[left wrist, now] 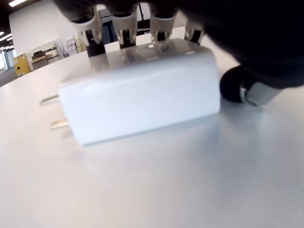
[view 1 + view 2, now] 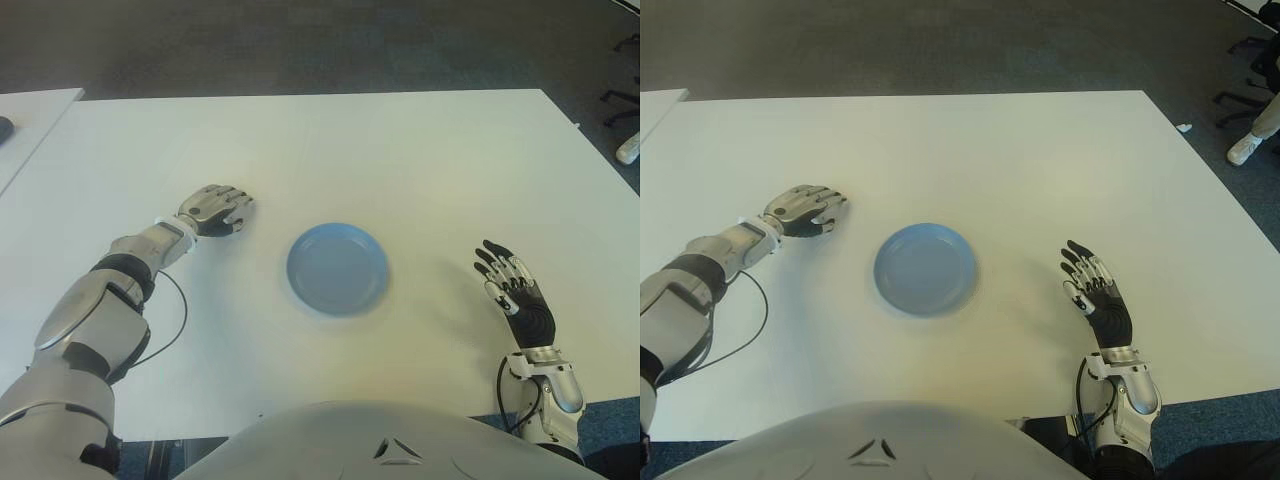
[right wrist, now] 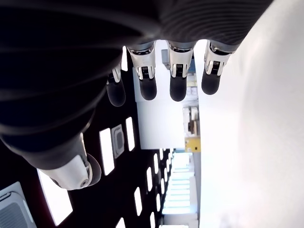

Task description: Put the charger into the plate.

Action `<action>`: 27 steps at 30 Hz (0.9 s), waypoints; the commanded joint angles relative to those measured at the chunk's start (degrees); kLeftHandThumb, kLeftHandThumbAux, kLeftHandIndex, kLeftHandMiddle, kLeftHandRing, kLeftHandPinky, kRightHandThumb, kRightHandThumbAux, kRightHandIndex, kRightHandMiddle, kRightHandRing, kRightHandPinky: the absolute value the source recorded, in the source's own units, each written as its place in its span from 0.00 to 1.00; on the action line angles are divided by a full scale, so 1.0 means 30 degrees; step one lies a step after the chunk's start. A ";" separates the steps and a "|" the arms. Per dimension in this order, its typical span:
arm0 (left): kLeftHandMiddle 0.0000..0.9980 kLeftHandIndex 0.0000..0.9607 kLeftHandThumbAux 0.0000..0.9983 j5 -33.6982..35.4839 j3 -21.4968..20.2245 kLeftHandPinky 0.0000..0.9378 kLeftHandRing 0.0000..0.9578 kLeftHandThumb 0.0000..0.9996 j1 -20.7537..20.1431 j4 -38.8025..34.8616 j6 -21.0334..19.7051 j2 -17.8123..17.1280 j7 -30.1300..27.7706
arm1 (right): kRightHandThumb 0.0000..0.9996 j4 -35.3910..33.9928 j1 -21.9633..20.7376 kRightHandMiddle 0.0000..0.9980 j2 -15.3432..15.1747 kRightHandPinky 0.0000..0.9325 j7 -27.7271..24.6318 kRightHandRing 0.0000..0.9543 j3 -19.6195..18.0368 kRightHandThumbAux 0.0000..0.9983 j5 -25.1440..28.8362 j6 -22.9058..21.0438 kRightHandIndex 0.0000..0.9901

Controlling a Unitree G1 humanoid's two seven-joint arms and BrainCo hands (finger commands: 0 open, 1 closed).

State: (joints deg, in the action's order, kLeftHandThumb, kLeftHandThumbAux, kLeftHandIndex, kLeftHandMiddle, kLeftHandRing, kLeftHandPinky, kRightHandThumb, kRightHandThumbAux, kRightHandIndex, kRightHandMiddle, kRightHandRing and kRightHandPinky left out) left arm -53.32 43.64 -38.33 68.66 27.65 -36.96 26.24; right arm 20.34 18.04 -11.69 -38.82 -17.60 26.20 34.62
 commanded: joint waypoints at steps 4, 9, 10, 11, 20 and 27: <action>0.11 0.08 0.36 -0.0419 0.0125 0.11 0.10 0.46 -0.0152 -0.0088 -0.0302 -0.0359 -0.0734 | 0.25 0.1175 0.0493 0.10 0.0590 0.07 0.0021 0.08 0.0306 0.67 -0.0155 -0.0731 0.12; 0.10 0.08 0.36 -0.0531 0.0130 0.11 0.10 0.46 -0.0221 -0.0026 -0.0463 -0.0450 -0.0940 | 0.25 0.1226 0.0457 0.10 0.0536 0.07 -0.0015 0.08 0.0272 0.67 -0.0112 -0.0751 0.12; 0.10 0.08 0.36 -0.0573 0.0148 0.12 0.10 0.46 -0.0252 0.0022 -0.0501 -0.0492 -0.0972 | 0.25 0.1248 0.0444 0.10 0.0514 0.07 -0.0033 0.08 0.0256 0.67 -0.0093 -0.0759 0.12; 0.10 0.08 0.35 -0.0598 0.0156 0.11 0.10 0.45 -0.0271 0.0051 -0.0521 -0.0518 -0.0990 | 0.25 0.1263 0.0435 0.10 0.0499 0.07 -0.0045 0.08 0.0245 0.67 -0.0080 -0.0763 0.12; 0.08 0.05 0.35 -0.0600 0.0074 0.08 0.08 0.46 -0.0390 0.0358 -0.0783 -0.0685 -0.1390 | 0.25 0.1306 0.0441 0.10 0.0365 0.07 -0.0186 0.08 0.0136 0.67 0.0065 -0.0814 0.12; 0.08 0.05 0.33 -0.0560 0.0007 0.09 0.08 0.45 -0.0342 0.0380 -0.0902 -0.0874 -0.1541 | 0.25 0.1334 0.0467 0.10 0.0197 0.07 -0.0352 0.08 0.0026 0.67 0.0263 -0.0876 0.12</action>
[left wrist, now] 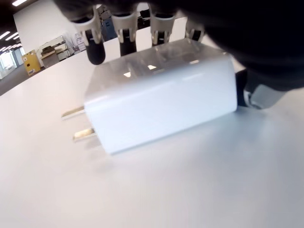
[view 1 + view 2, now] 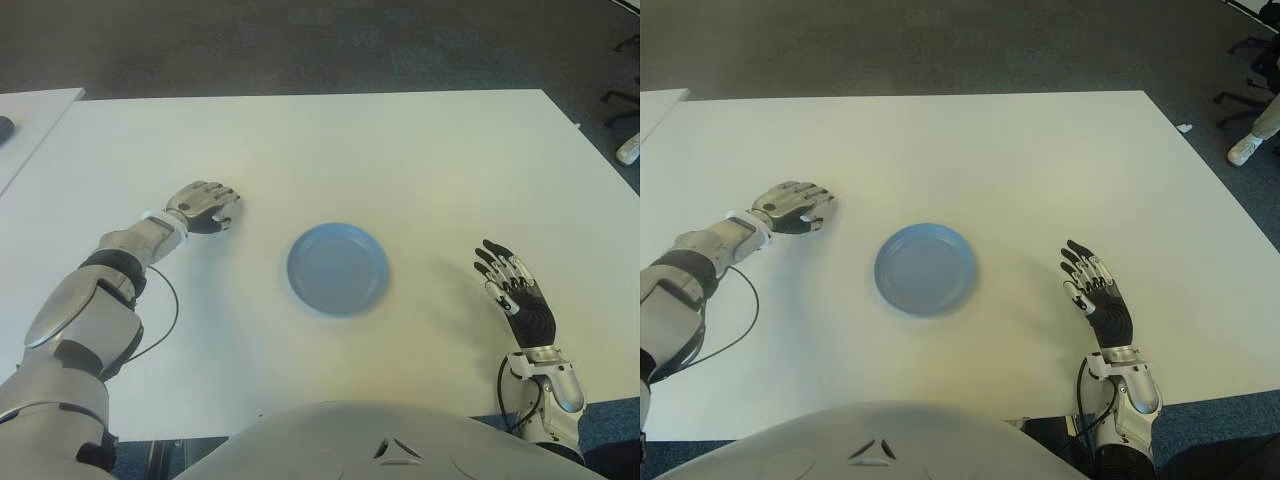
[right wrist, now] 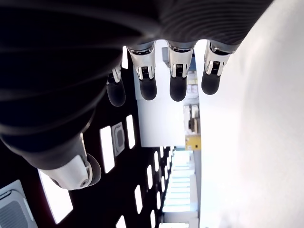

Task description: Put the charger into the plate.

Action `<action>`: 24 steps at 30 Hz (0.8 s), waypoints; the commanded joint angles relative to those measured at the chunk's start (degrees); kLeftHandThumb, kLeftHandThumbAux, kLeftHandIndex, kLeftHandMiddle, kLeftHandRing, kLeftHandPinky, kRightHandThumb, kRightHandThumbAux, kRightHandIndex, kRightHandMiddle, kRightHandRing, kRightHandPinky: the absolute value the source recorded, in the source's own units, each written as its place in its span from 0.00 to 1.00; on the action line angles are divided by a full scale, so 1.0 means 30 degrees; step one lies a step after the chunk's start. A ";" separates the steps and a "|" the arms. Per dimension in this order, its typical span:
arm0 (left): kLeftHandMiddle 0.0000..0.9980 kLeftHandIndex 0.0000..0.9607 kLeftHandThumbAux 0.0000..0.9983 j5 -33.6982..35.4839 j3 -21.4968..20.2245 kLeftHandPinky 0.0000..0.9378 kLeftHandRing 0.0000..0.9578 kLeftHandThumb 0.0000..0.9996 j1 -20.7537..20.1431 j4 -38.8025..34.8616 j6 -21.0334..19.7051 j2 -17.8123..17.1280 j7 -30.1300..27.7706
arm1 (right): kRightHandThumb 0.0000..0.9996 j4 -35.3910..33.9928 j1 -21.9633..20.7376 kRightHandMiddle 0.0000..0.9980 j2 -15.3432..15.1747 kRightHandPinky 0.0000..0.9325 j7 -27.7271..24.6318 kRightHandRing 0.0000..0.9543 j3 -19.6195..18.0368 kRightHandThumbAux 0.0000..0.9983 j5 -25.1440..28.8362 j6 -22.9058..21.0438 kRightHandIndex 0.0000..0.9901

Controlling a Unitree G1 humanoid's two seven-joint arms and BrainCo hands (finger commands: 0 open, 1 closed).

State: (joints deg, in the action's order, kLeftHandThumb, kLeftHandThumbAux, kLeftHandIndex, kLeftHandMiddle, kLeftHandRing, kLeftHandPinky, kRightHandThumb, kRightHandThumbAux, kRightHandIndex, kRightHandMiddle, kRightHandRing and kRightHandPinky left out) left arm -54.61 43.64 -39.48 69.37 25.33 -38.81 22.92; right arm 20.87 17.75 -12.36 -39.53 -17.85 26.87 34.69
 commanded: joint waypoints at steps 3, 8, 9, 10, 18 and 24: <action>0.08 0.05 0.33 -0.0181 0.0034 0.10 0.08 0.44 0.0015 0.0299 -0.0257 -0.0332 -0.0369 | 0.25 0.1185 0.0573 0.10 0.0326 0.07 -0.0236 0.08 0.0022 0.67 0.0156 -0.0939 0.12; 0.09 0.05 0.33 -0.0270 0.0112 0.10 0.08 0.46 -0.0028 0.0492 -0.0417 -0.0416 -0.0283 | 0.25 0.1223 0.0563 0.10 0.0214 0.07 -0.0398 0.08 -0.0112 0.67 0.0281 -0.1010 0.12; 0.09 0.05 0.33 -0.0290 0.0132 0.10 0.08 0.46 -0.0029 0.0513 -0.0452 -0.0417 -0.0261 | 0.25 0.1234 0.0559 0.10 0.0185 0.07 -0.0440 0.08 -0.0150 0.67 0.0311 -0.1029 0.12; 0.09 0.05 0.33 -0.0367 0.0200 0.10 0.08 0.46 -0.0005 0.0613 -0.0557 -0.0408 -0.0136 | 0.25 0.1242 0.0557 0.10 0.0154 0.07 -0.0484 0.08 -0.0189 0.67 0.0343 -0.1051 0.12; 0.08 0.03 0.33 -0.0736 0.0470 0.12 0.08 0.47 0.0117 0.1052 -0.0914 -0.0327 0.0492 | 0.25 0.1304 0.0527 0.10 -0.0062 0.07 -0.0800 0.08 -0.0477 0.67 0.0565 -0.1213 0.12; 0.07 0.02 0.33 -0.0702 0.0464 0.10 0.08 0.48 0.0268 0.1085 -0.0901 -0.0267 0.0449 | 0.25 0.1315 0.0500 0.10 -0.0271 0.07 -0.1037 0.08 -0.0699 0.67 0.0777 -0.1419 0.12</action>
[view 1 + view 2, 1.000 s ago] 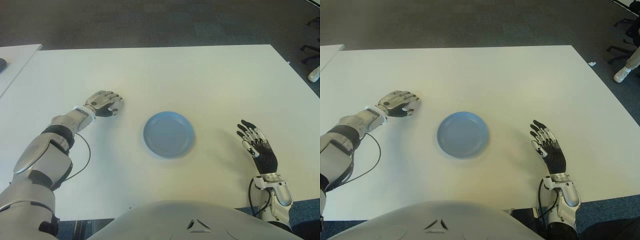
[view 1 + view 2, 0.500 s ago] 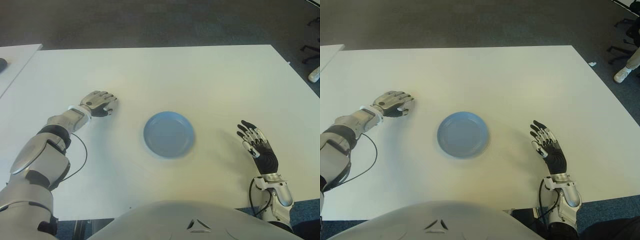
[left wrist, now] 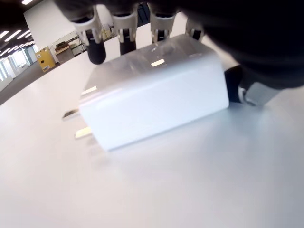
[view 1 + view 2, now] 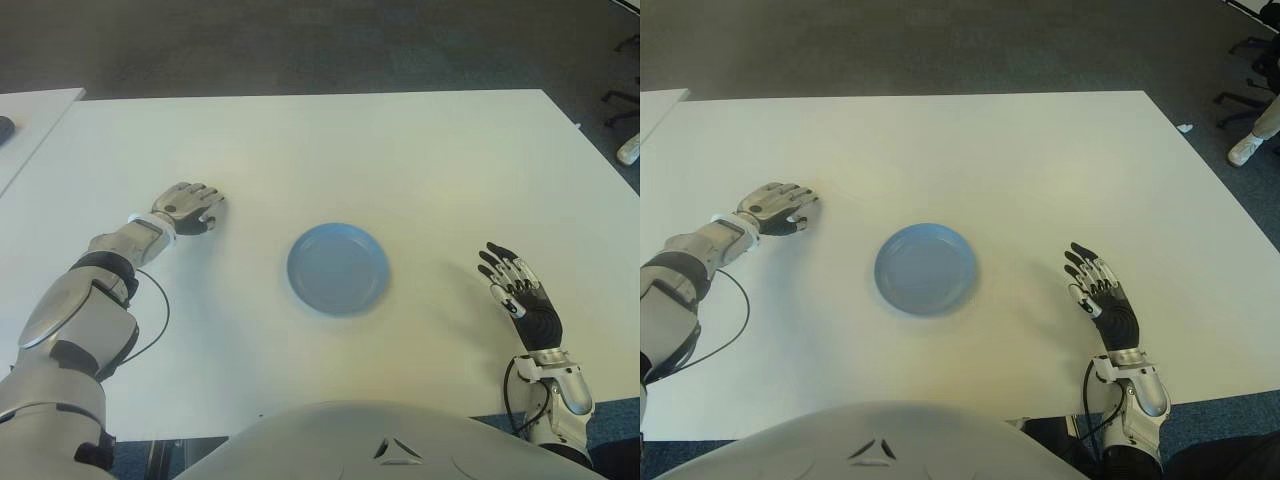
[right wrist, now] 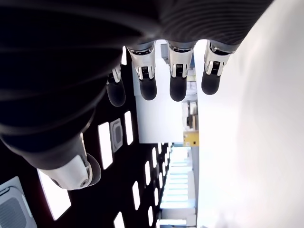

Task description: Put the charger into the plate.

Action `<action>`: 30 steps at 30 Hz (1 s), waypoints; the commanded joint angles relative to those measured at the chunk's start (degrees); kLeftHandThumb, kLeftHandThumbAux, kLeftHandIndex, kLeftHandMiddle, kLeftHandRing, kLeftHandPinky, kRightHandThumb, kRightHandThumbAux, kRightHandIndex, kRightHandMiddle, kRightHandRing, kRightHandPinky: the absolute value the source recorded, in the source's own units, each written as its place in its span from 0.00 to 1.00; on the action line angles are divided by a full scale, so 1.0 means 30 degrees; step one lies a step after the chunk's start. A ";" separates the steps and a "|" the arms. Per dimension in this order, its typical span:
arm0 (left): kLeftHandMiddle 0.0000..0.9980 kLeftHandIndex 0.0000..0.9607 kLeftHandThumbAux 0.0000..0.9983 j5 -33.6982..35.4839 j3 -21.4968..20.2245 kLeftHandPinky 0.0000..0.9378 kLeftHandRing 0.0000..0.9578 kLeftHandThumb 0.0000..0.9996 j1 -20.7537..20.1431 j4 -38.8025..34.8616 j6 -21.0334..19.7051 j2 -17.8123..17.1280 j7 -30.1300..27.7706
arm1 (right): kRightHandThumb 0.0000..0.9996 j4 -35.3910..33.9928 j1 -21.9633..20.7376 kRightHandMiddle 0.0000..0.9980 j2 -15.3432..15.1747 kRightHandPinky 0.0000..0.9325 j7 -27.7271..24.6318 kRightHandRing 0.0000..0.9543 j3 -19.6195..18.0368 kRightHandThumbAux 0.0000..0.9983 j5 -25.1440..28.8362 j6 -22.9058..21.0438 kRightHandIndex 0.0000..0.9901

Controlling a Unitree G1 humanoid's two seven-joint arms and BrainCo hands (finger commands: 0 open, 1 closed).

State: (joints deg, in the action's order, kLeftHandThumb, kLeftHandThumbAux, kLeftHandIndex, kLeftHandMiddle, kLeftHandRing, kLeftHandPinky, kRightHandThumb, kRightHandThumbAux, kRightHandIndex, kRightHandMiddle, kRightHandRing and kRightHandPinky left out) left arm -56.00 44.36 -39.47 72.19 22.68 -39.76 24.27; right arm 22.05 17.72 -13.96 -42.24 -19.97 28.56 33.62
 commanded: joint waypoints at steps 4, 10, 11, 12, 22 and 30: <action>0.09 0.03 0.33 0.0126 -0.0060 0.11 0.09 0.50 0.0672 0.0314 -0.0154 0.0309 0.0051 | 0.25 0.0938 0.0485 0.10 0.0151 0.07 -0.0309 0.08 -0.0176 0.67 0.0313 -0.1214 0.12; 0.27 0.23 0.34 0.0546 -0.0460 0.26 0.25 0.58 0.1010 0.0648 -0.0806 0.0801 0.0562 | 0.25 0.1147 0.0291 0.10 -0.0107 0.07 -0.0612 0.08 -0.0511 0.67 0.0485 -0.1477 0.12; 0.34 0.27 0.35 0.0565 -0.0489 0.34 0.33 0.60 0.1044 0.0708 -0.0974 0.0879 0.0742 | 0.25 0.1196 0.0246 0.10 -0.0158 0.07 -0.0663 0.08 -0.0568 0.67 0.0516 -0.1521 0.12; 0.37 0.29 0.35 0.0577 -0.0489 0.37 0.36 0.61 0.1055 0.0743 -0.1074 0.0924 0.0855 | 0.25 0.1229 0.0217 0.10 -0.0186 0.07 -0.0703 0.08 -0.0609 0.67 0.0534 -0.1551 0.12; 0.62 0.44 0.67 0.0588 -0.0416 0.66 0.66 0.72 0.1984 0.1789 -0.4141 0.2305 0.3996 | 0.25 0.2088 -0.0551 0.10 -0.0869 0.07 -0.1288 0.08 -0.1272 0.67 0.0817 -0.2065 0.12; 0.73 0.46 0.69 0.1137 -0.1011 0.79 0.76 0.73 0.2554 0.1739 -0.5876 0.3966 0.8954 | 0.25 0.3244 -0.1419 0.10 -0.1405 0.07 -0.1780 0.08 -0.1727 0.67 0.0932 -0.2289 0.12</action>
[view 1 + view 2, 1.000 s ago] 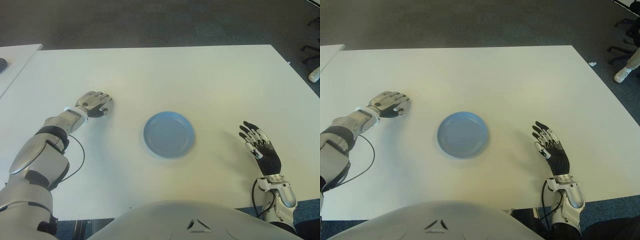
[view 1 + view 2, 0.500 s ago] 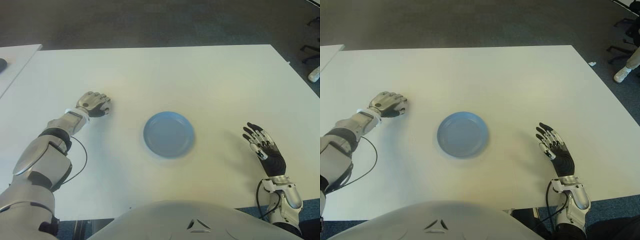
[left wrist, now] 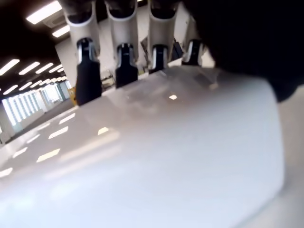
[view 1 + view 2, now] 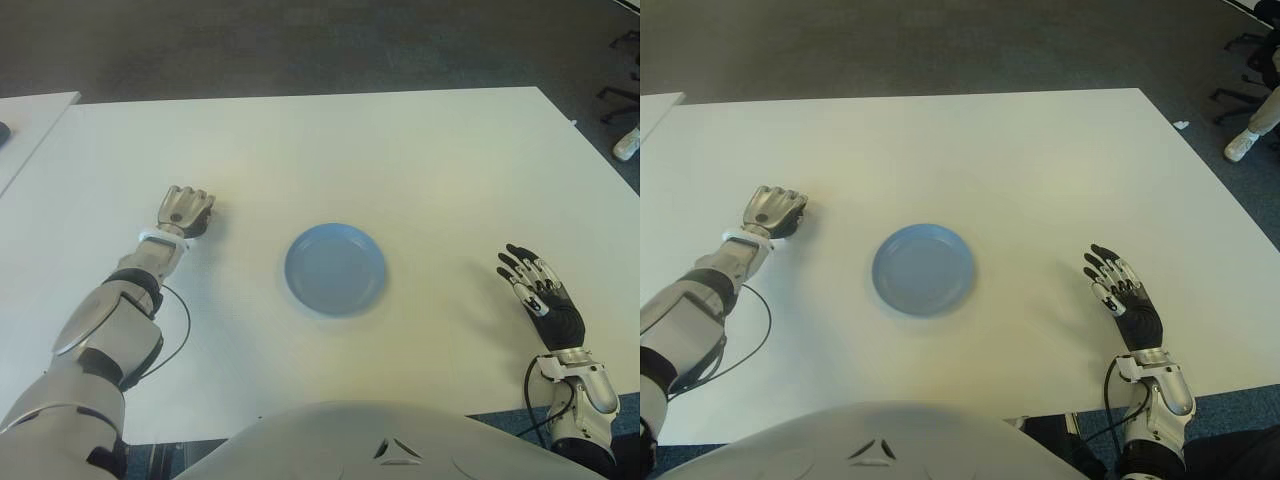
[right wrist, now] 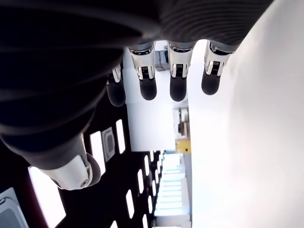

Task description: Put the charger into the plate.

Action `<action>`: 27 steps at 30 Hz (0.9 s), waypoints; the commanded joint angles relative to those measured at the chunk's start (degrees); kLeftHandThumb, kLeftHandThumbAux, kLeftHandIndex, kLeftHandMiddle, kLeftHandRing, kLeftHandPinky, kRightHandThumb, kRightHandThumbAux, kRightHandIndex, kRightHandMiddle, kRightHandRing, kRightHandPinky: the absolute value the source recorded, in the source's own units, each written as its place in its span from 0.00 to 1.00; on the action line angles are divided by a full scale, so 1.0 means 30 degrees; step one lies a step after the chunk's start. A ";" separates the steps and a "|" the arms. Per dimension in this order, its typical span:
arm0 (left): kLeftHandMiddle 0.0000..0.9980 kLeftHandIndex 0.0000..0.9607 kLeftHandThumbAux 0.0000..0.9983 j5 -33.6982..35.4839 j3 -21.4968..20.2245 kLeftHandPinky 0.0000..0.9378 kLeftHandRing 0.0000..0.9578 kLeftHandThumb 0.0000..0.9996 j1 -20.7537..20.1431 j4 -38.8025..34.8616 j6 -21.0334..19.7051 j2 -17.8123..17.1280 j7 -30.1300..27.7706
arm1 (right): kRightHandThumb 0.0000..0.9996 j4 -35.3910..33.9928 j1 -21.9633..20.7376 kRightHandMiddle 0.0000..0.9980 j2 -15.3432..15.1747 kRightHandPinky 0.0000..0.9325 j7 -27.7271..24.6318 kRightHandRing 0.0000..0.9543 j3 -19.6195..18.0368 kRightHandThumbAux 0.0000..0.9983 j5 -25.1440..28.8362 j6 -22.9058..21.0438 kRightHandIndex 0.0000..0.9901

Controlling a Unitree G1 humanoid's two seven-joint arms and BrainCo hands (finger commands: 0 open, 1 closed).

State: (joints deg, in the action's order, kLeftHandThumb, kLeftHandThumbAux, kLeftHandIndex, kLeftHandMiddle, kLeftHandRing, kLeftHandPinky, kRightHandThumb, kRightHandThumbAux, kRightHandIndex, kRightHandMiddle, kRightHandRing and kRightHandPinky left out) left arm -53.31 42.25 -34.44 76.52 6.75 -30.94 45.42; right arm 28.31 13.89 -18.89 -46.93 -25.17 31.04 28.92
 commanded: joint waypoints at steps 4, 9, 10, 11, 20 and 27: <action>0.77 0.46 0.69 0.0786 -0.0957 0.83 0.80 0.73 0.0835 0.0411 -0.0940 0.1637 0.3799 | 0.25 0.1814 -0.0662 0.10 -0.0016 0.07 -0.0429 0.08 -0.0209 0.67 0.0085 -0.0803 0.12; 0.83 0.46 0.70 0.1981 -0.2296 0.89 0.85 0.74 0.0929 0.0439 -0.0401 0.2449 0.6668 | 0.25 0.2690 -0.1335 0.10 -0.0301 0.07 -0.0643 0.08 -0.0406 0.67 0.0018 -0.0828 0.12; 0.84 0.46 0.70 0.2109 -0.2454 0.90 0.86 0.74 0.0954 0.0448 -0.0239 0.2555 0.7000 | 0.25 0.2840 -0.1437 0.10 -0.0338 0.07 -0.0683 0.08 -0.0432 0.67 0.0007 -0.0811 0.12; 0.84 0.46 0.70 0.2186 -0.2545 0.91 0.86 0.74 0.0970 0.0463 -0.0136 0.2622 0.7217 | 0.25 0.2939 -0.1500 0.10 -0.0358 0.07 -0.0717 0.08 -0.0451 0.67 0.0000 -0.0791 0.12; 0.88 0.46 0.70 0.2385 -0.2943 0.94 0.90 0.74 0.1005 0.0611 0.0282 0.3314 0.7748 | 0.25 0.4343 -0.2615 0.10 -0.0669 0.07 -0.0854 0.08 -0.0572 0.67 -0.0236 -0.0670 0.12; 0.89 0.46 0.70 0.2391 -0.3063 0.94 0.91 0.74 0.1144 0.0686 0.0265 0.3269 0.7836 | 0.25 0.5377 -0.3415 0.10 -0.0794 0.07 -0.0835 0.08 -0.0562 0.67 -0.0472 -0.0485 0.12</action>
State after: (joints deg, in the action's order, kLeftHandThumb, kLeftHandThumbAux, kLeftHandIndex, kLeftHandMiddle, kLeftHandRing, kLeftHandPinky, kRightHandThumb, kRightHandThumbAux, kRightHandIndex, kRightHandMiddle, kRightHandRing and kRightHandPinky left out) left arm -46.59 33.52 -32.29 77.77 7.41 -21.64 68.22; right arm 41.44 3.69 -22.76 -49.36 -27.50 30.58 28.44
